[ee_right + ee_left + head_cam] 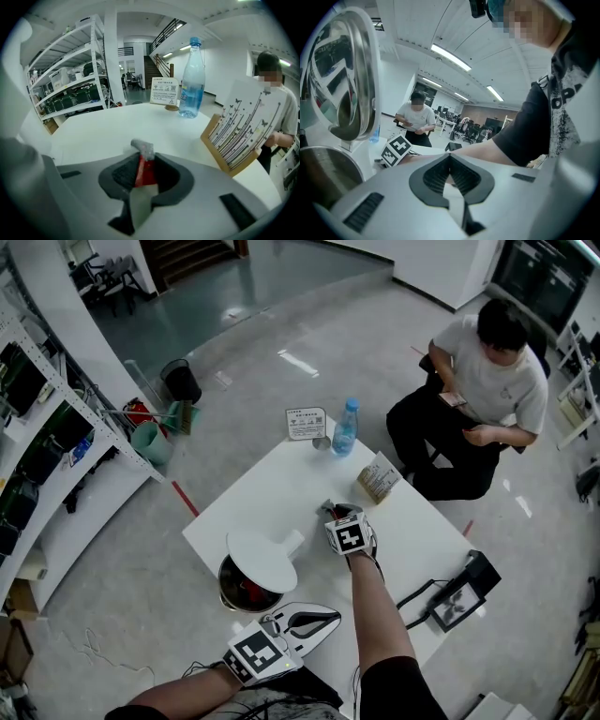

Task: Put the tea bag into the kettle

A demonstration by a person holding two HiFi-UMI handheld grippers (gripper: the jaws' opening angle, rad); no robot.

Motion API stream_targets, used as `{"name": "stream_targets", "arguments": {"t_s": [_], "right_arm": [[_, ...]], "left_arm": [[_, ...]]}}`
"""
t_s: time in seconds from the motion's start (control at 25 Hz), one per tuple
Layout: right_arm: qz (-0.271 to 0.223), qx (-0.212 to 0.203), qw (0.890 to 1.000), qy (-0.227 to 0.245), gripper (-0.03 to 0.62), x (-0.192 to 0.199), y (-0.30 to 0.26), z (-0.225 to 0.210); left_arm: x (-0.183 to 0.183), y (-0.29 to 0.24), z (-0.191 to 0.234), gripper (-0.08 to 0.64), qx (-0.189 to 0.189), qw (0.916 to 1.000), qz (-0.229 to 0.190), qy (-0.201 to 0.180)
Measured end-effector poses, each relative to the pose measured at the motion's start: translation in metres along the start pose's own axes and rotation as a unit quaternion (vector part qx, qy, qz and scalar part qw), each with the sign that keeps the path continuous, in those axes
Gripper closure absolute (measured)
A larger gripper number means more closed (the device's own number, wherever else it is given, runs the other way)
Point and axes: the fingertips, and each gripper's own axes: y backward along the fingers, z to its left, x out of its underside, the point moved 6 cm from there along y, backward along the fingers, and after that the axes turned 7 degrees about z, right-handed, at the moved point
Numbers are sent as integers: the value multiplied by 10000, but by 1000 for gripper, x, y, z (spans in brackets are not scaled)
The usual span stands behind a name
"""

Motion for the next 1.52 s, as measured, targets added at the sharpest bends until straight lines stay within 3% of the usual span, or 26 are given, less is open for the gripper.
{"name": "stream_targets", "arguments": {"t_s": [0.04,0.12,0.4,0.8,1.52], "right_arm": [[9,-15,10000,66,534,0,1,4],[-12,9,9999,144,560,-1,1,9],[-182,-22,9998,-9,574,11,11,12],[-672,187,9972,-280,575,27,84,21],[-2100,579,9758,-174,575,23,263,135]], "left_arm": [[0,1,0,551,-1,10000,-2,-8],[0,2,-1,551,-10,10000,-2,-12],[1,11,-1,551,-47,10000,-21,-61],[-4,31,-9,552,55,9989,-260,-375],[-2,110,-15,551,-5,9936,-922,-647]]}}
